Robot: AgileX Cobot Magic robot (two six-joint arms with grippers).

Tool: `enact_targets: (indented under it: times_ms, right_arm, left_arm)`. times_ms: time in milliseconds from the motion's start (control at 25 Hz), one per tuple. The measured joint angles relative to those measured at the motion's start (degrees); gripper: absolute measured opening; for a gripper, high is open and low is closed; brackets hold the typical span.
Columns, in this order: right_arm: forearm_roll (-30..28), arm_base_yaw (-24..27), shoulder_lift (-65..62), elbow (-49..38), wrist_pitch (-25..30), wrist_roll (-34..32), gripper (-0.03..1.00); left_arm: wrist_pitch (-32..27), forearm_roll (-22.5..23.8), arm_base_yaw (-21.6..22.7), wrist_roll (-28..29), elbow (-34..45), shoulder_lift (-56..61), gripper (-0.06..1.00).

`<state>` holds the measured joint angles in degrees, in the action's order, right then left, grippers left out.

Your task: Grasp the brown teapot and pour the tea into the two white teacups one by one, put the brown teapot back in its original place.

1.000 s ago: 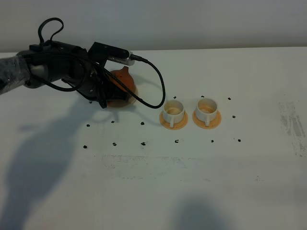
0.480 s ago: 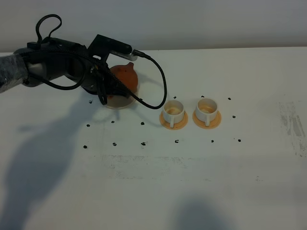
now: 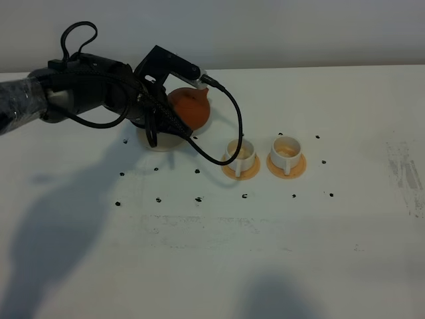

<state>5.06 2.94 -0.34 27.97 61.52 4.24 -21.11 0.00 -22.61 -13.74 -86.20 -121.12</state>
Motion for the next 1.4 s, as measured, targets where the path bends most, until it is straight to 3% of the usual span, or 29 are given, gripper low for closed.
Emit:
enact_targets:
  times_ms: [400,880,1400]
  right_arm:
    - [0.0,0.0,0.0,0.0,0.0,0.0,0.43]
    - [0.0,0.0,0.0,0.0,0.0,0.0,0.43]
    - [0.0,0.0,0.0,0.0,0.0,0.0,0.43]
  left_arm:
    - [-1.3,-1.5,-0.3,-3.8,0.4,5.1,0.08]
    - [6.0,-2.8,0.8,-7.8,15.4,15.4,0.08]
    - [9.4,-6.5,0.8,-21.9,16.6,15.1,0.08]
